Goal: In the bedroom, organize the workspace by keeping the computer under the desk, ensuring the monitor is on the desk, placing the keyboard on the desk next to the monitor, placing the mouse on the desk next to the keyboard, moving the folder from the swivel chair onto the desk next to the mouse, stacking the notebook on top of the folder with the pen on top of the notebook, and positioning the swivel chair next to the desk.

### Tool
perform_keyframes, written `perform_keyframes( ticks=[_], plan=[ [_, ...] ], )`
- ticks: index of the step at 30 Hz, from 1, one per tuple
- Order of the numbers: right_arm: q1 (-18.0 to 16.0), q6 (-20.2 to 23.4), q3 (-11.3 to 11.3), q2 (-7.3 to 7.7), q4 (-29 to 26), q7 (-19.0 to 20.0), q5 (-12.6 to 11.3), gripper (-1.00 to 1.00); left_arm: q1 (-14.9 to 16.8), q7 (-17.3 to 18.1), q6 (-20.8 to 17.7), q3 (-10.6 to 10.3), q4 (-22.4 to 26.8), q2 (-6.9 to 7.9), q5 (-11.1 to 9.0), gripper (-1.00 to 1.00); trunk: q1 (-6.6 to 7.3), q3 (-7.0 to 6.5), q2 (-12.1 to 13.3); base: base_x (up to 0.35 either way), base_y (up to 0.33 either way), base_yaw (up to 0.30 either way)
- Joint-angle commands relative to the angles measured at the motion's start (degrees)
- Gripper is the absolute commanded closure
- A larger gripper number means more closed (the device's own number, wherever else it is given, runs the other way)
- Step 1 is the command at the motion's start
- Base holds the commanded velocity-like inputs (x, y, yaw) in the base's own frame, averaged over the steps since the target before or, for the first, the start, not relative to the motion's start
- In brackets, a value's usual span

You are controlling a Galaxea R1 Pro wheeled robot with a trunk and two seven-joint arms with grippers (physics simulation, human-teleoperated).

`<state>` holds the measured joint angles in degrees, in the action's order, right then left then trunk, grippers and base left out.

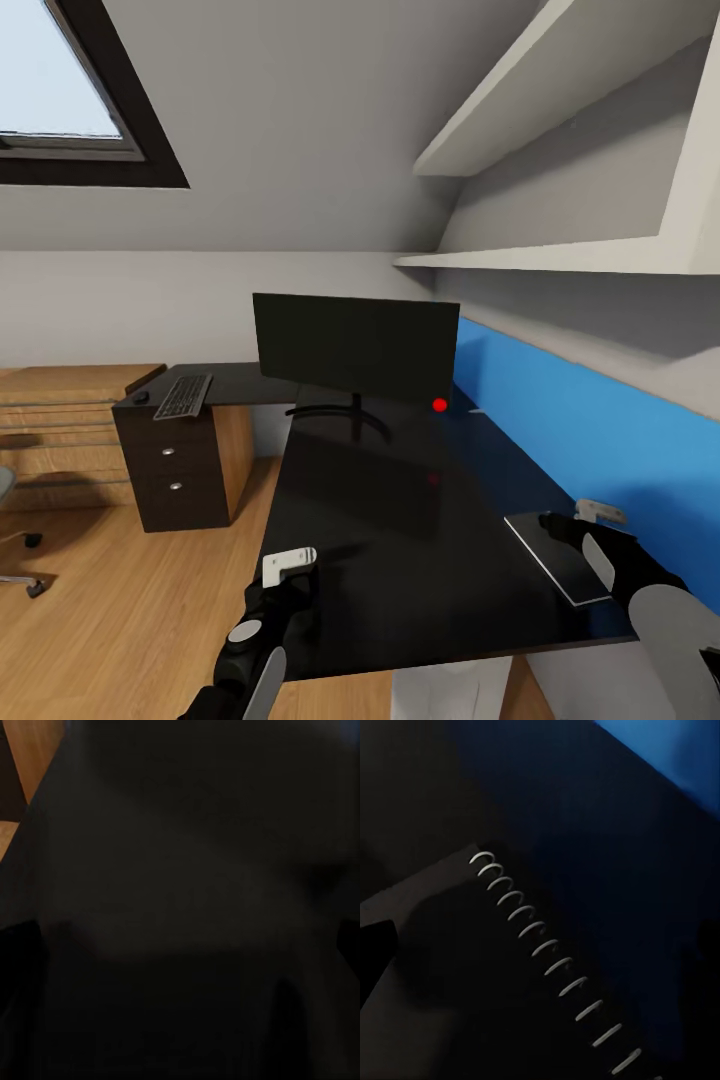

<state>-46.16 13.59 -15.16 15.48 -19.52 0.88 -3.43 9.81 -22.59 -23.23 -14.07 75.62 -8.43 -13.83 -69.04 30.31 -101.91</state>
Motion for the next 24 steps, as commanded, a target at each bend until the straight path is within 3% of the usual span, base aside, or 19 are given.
perform_keyframes(
  ticks=[1,15,24],
  plan=[
    [0.02,0.29,-0.13,-0.02,2.29,0.08,-0.26,-1.00,0.04,-0.58,-0.14,-0.08,-0.84,0.04,-1.37,-1.00,-0.01,0.08,-0.02,0.000,0.000,0.000],
    [0.02,0.29,-0.12,-0.02,2.29,0.08,-0.26,-1.00,0.04,-0.52,-0.21,0.16,-1.35,0.30,-1.45,-1.00,-0.01,0.08,-0.02,-0.005,0.004,0.000],
    [0.03,0.29,-0.11,-0.02,2.36,0.08,-0.26,-1.00,0.04,-0.52,-0.17,0.14,-1.44,0.56,-1.44,-1.00,-0.01,0.08,-0.02,-0.146,0.125,0.000]
  ],
)
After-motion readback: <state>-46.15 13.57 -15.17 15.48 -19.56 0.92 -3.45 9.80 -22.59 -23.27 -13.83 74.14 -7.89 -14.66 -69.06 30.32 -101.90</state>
